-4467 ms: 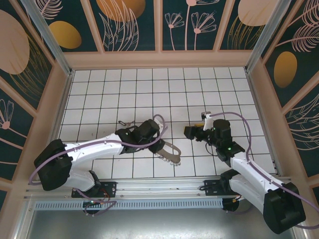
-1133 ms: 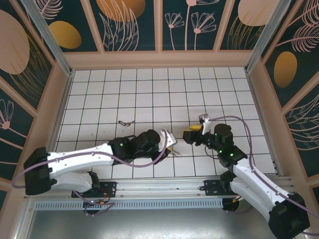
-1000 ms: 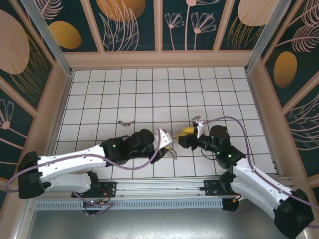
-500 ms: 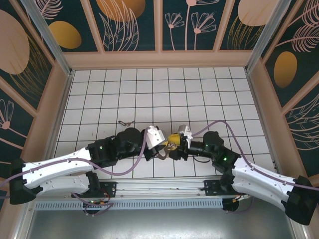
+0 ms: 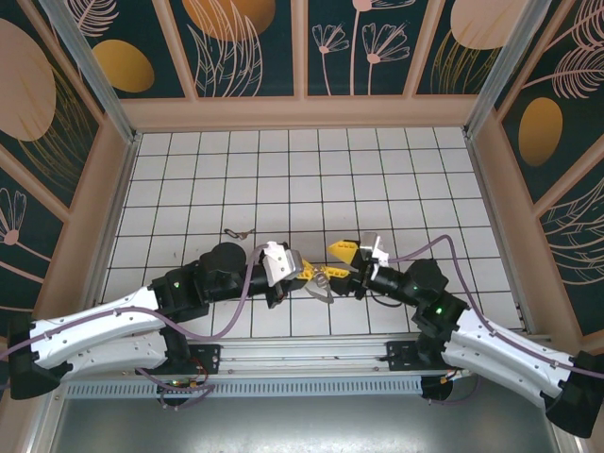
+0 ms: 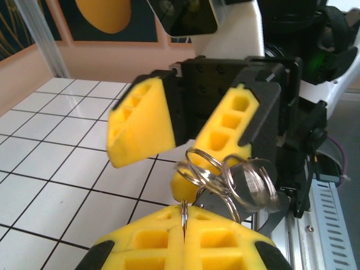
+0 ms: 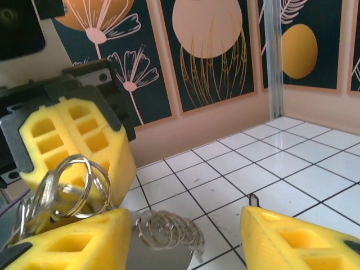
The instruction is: Put the keys on the keyring
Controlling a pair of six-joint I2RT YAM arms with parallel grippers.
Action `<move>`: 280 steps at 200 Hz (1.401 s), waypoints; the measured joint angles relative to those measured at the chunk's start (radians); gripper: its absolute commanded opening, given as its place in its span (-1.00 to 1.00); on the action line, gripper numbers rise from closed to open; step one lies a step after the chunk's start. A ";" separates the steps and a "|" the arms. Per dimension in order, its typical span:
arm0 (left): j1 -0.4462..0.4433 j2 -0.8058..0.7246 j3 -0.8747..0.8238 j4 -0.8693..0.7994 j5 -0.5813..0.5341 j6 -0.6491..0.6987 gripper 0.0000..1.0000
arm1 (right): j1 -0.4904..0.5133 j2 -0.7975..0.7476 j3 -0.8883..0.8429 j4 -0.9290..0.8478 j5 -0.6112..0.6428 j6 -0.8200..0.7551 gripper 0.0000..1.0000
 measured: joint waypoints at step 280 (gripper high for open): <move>-0.014 -0.042 -0.022 0.031 0.111 0.074 -1.00 | 0.201 -0.039 0.036 -0.028 0.108 -0.088 0.03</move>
